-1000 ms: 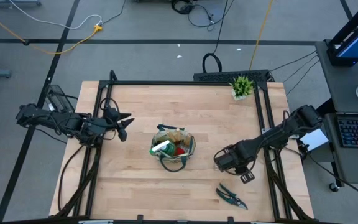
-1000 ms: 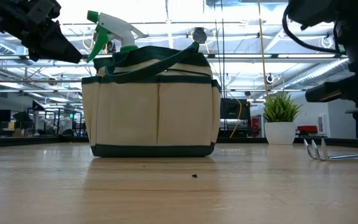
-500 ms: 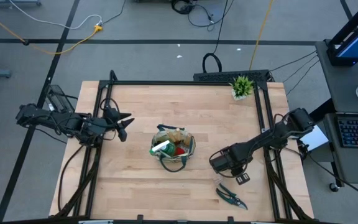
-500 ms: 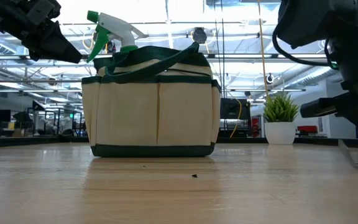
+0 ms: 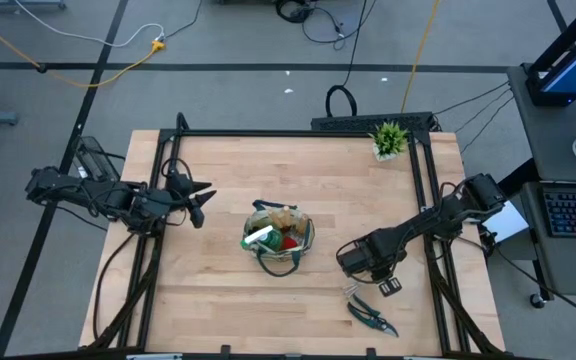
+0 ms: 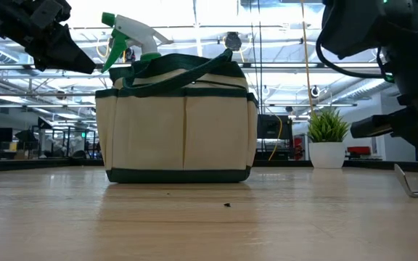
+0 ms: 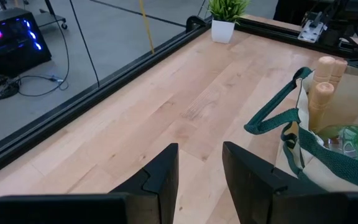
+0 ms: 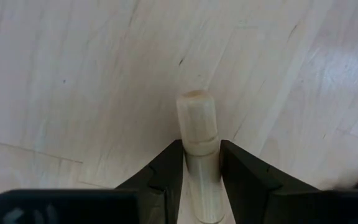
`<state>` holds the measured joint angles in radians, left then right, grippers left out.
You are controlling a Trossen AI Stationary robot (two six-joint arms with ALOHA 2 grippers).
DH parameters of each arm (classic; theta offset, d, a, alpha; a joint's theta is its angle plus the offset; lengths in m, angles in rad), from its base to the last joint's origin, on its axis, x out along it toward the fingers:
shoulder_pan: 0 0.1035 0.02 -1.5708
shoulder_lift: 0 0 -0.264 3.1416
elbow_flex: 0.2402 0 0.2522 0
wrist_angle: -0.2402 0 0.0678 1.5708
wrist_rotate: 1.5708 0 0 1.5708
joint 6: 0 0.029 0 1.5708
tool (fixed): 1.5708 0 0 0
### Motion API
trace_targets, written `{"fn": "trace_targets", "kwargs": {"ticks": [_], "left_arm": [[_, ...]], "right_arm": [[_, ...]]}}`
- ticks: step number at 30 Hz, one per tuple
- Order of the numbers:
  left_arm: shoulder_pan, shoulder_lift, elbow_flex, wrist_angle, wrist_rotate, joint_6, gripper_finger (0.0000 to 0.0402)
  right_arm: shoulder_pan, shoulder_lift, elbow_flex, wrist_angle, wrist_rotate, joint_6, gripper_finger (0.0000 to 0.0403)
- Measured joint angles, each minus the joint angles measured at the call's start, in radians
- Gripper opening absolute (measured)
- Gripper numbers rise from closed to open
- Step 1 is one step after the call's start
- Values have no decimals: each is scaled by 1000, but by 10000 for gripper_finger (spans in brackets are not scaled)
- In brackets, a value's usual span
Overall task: Pick & Place Garden tools in Gardening bag
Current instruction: Put the brown hand rake into the white gardening bag
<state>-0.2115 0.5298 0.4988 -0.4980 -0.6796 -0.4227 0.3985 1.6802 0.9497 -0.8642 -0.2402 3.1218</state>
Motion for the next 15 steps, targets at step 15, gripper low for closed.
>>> {"fn": "trace_targets", "kwargs": {"ticks": [15], "left_arm": [[0, 0, 0, 0, 2, -1, 129]], "right_arm": [[1, 1, -1, 37, -2, -26, 100]]}}
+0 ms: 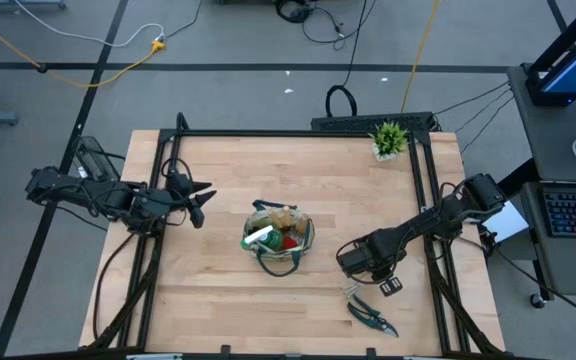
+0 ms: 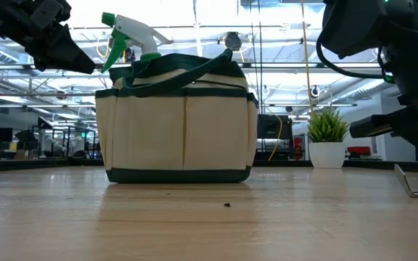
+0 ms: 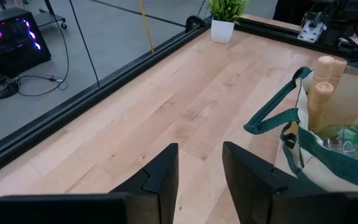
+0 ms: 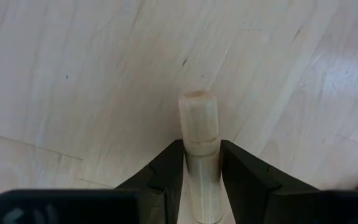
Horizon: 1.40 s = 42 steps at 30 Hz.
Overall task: Pick & Place Garden tools in Gardening bag
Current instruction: Put the brown hand rake into the white gardening bag
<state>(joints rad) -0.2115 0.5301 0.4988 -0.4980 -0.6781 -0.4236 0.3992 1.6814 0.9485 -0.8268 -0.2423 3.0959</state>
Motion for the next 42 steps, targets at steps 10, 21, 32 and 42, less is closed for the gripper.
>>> {"fn": "trace_targets", "kwargs": {"ticks": [10, 21, 32, 42], "left_arm": [[0, 0, 0, 0, 0, 0, 129], [0, 0, 0, 0, 0, 0, 129], [0, 0, 0, 0, 0, -5, 129], [0, 0, 0, 1, -1, -6, 129]], "right_arm": [[0, 0, 0, 3, -2, -11, 100], [0, 0, -1, 11, 1, -72, 100], [-5, 0, -1, -19, 6, -79, 100], [-12, 0, 0, -32, 6, -152, 100]]}}
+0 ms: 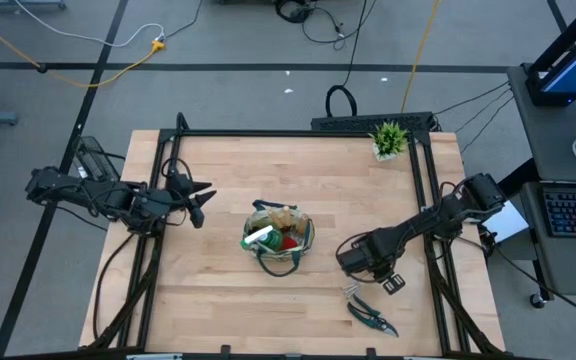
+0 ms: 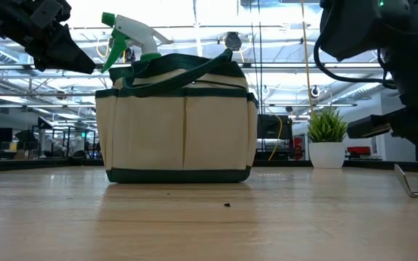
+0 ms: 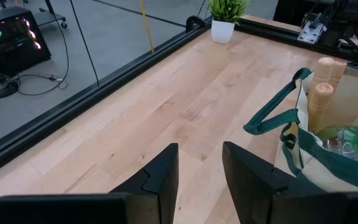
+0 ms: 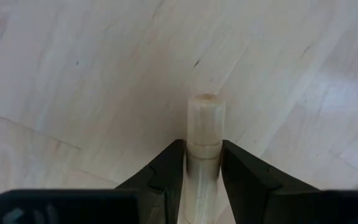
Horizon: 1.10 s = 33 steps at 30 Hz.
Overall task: Pick & Place Garden tools in Gardening bag
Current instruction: Put the brown hand rake into the white gardening bag
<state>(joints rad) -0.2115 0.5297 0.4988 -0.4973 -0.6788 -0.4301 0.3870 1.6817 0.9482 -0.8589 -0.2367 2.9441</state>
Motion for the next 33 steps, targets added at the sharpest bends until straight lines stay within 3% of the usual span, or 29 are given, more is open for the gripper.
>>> {"fn": "trace_targets", "kwargs": {"ticks": [18, 33], "left_arm": [[0, 0, 0, 0, 0, -1, 129], [0, 0, 0, 0, 0, -1, 129]], "right_arm": [[-8, 1, -1, -105, 1, -181, 100], [-8, 1, -1, -87, 5, -184, 100]]}}
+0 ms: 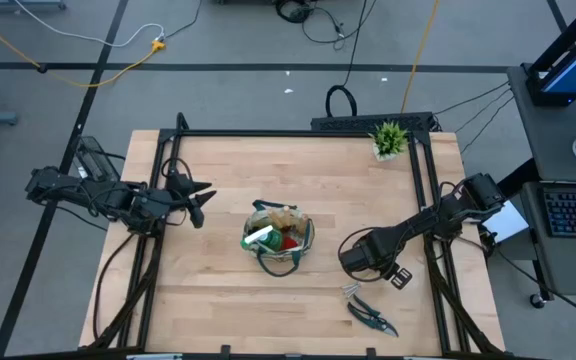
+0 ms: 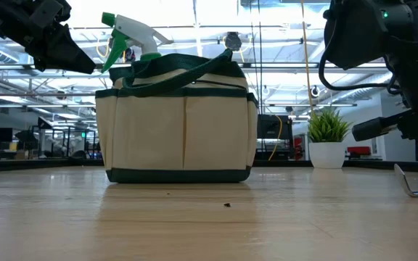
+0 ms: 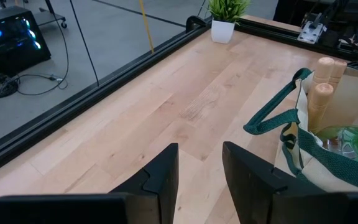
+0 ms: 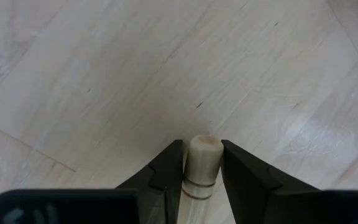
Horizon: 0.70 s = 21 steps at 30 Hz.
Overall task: Pick & Place Garden tools in Gardening bag
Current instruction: Put the brown hand rake into the white gardening bag
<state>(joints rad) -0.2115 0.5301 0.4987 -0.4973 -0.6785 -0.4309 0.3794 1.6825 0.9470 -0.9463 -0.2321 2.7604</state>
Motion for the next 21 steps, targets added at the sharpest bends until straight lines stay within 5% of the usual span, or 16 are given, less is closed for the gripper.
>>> {"fn": "trace_targets", "kwargs": {"ticks": [21], "left_arm": [[0, 0, 0, 0, -3, 4, 129]], "right_arm": [[-1, 3, -7, 39, -13, 28, 100]]}}
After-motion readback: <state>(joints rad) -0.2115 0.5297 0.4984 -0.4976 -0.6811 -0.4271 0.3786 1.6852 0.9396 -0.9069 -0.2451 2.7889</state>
